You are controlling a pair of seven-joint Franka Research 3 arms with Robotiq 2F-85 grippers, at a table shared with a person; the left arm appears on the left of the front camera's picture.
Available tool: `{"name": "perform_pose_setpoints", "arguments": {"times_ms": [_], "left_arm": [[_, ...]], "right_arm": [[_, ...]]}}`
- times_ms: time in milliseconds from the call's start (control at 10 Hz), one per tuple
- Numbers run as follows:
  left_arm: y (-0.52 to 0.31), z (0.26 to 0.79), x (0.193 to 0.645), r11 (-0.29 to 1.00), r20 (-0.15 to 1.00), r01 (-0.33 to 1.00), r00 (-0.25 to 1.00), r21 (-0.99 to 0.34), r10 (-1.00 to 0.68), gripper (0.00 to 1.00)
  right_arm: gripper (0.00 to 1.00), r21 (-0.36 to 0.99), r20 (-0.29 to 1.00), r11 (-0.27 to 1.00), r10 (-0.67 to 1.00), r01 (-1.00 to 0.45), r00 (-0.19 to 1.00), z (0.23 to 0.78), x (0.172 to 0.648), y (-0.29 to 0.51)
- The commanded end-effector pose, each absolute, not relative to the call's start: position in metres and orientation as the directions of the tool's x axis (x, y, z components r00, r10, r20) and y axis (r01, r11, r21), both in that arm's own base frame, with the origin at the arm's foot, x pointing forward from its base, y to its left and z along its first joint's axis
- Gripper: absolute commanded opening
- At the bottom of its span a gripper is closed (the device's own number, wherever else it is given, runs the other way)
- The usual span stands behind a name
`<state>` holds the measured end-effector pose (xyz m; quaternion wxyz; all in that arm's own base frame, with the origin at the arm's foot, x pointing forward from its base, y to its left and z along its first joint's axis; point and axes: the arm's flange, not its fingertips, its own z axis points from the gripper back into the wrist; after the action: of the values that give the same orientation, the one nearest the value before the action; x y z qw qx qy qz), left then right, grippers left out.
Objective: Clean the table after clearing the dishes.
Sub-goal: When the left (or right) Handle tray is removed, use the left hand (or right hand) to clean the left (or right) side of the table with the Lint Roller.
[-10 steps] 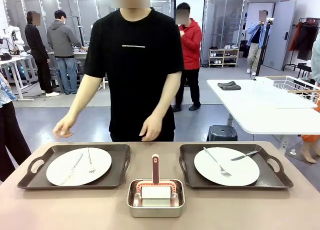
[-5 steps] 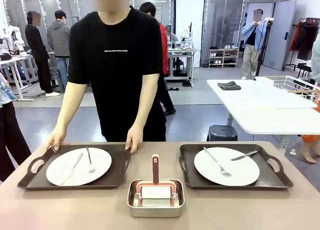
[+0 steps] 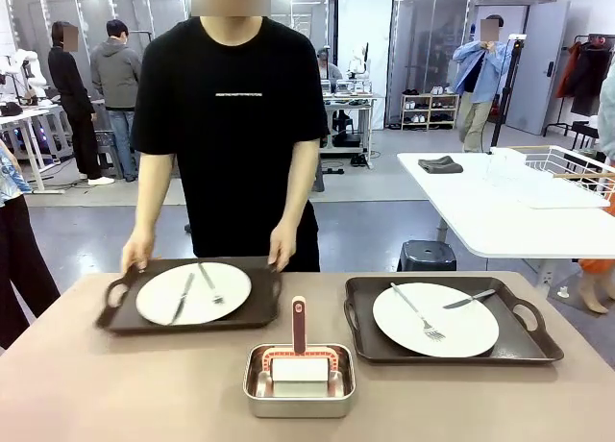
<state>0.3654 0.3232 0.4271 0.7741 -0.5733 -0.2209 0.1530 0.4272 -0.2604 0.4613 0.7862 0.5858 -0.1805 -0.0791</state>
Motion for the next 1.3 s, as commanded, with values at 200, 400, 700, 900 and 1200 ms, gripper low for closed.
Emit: {"name": "perform_pose_setpoints", "arguments": {"times_ms": [200, 400, 700, 900, 1200], "left_arm": [[0.3259, 0.4282, 0.3618, 0.285, 0.168, 0.026, 0.857, -0.958, 0.487, 1.0], [0.3259, 0.4282, 0.3618, 0.285, 0.168, 0.026, 0.857, -0.958, 0.487, 1.0], [0.3259, 0.4282, 0.3618, 0.285, 0.168, 0.026, 0.857, -0.958, 0.487, 1.0], [0.3259, 0.4282, 0.3618, 0.285, 0.168, 0.026, 0.857, -0.958, 0.487, 1.0], [0.3232, 0.4271, 0.3654, 0.296, 0.167, 0.016, 0.856, -0.955, 0.49, 1.0]], "right_arm": [[1.0, 0.95, 0.194, 0.299, -0.337, -0.09, 0.921, 0.4635, 0.4262, -0.2603], [1.0, 0.95, 0.194, 0.299, -0.337, -0.09, 0.921, 0.4635, 0.4262, -0.2603], [1.0, 0.95, 0.194, 0.299, -0.337, -0.09, 0.921, 0.4635, 0.4262, -0.2603], [1.0, 0.95, 0.194, 0.299, -0.337, -0.09, 0.921, 0.4635, 0.4262, -0.2603], [1.0, 0.95, 0.194, 0.299, -0.337, -0.09, 0.921, 0.4635, 0.4262, -0.2603]]}}
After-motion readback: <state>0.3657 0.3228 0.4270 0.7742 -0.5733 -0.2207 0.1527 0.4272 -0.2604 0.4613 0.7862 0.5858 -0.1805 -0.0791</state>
